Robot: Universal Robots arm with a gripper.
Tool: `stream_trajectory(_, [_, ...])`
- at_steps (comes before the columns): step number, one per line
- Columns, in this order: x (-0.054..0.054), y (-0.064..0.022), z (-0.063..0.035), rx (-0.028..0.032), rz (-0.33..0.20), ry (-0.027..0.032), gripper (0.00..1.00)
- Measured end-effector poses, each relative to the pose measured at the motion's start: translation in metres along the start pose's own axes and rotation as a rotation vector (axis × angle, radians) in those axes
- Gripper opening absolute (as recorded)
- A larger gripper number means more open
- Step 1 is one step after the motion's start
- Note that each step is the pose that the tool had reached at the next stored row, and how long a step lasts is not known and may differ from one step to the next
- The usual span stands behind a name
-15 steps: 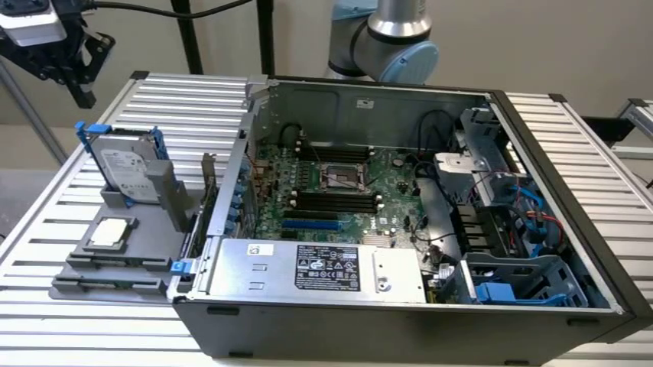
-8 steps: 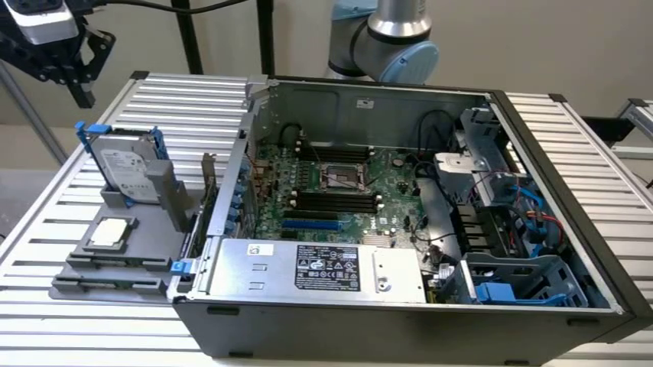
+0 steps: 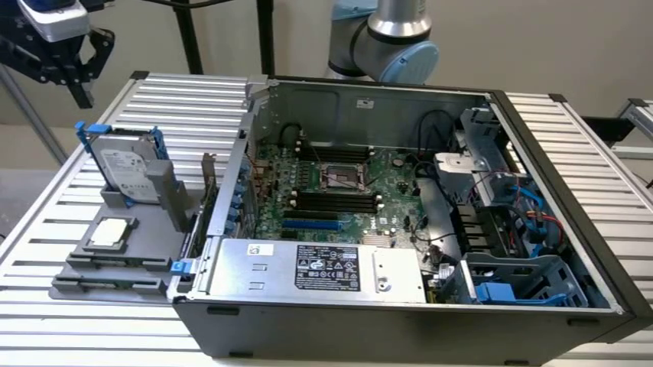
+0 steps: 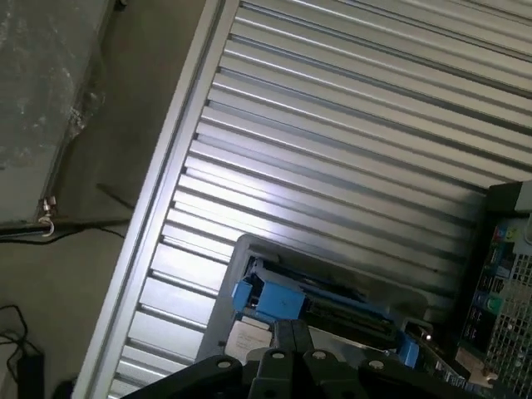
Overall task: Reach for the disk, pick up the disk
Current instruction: 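Pick up the disk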
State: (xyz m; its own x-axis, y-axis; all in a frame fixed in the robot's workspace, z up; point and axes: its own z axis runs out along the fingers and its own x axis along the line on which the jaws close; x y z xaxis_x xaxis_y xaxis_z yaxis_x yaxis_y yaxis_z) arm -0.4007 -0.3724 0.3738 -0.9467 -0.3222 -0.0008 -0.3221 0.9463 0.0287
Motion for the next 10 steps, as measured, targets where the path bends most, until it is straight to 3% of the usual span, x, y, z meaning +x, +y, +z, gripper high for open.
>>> stream_trajectory(10, [0.0,0.0,0.0001,-0.0001,-0.183,0.0052,0.11])
